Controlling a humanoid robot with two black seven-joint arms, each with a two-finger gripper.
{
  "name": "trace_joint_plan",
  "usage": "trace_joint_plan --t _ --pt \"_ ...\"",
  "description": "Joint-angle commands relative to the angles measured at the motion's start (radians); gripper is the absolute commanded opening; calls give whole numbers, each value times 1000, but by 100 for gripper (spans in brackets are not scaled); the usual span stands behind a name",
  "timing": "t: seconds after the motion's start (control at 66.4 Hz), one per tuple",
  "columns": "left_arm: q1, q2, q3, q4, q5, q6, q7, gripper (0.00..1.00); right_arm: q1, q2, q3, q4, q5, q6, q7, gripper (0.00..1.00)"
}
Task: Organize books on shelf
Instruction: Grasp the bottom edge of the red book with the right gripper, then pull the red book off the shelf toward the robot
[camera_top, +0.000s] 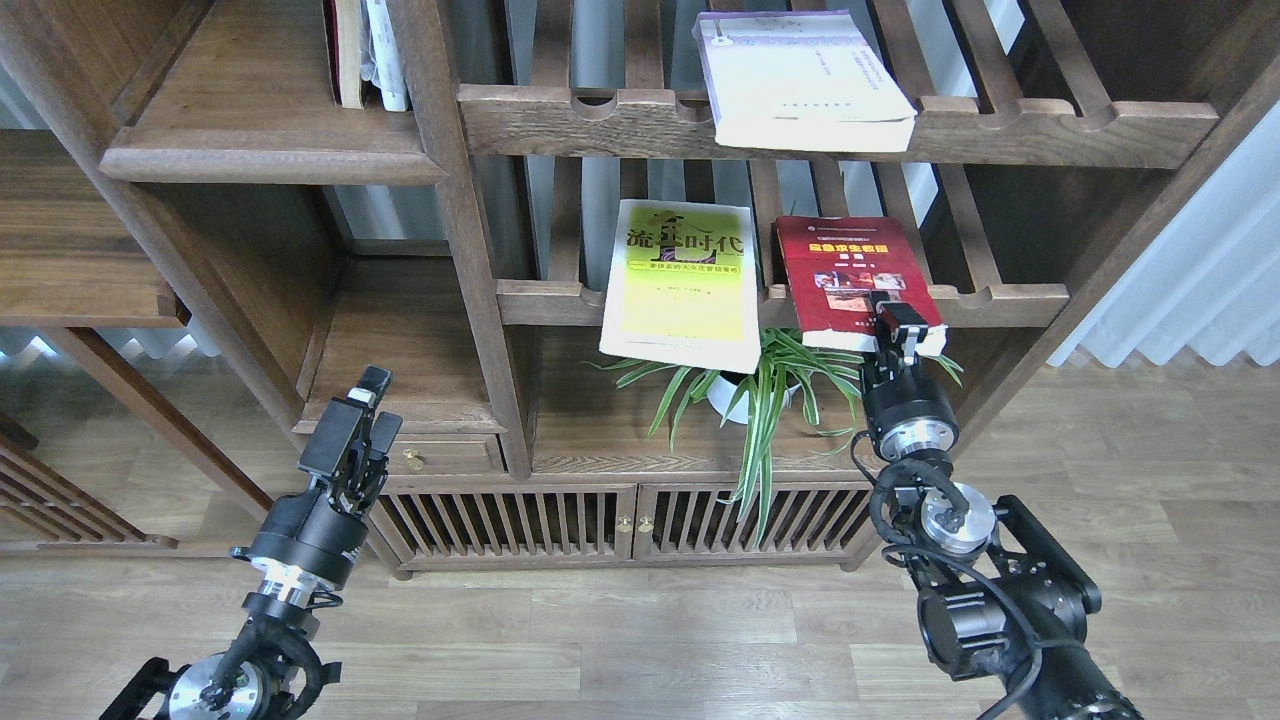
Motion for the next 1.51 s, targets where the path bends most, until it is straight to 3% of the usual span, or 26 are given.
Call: trace_joint_plan --t 0.0,0.015,0.407,1.16,1.491 --pt "1 0 -4 0 0 0 0 100 -2 0 0 1 -1 28 5 9" --pt "1 0 -8 0 0 0 0 100 -6 0 -2 3 -1 63 5 5" --pt "3 0 -11 0 0 0 -2 100 -31 0 -23 81 1 212 1 4" --pt "-3 0 -11 1 0 0 -2 100 -472 0 -78 644 -7 259 -13 4" --pt "-23 17 7 2 -1 0 5 100 -574 0 -155 698 -122 287 -15 4"
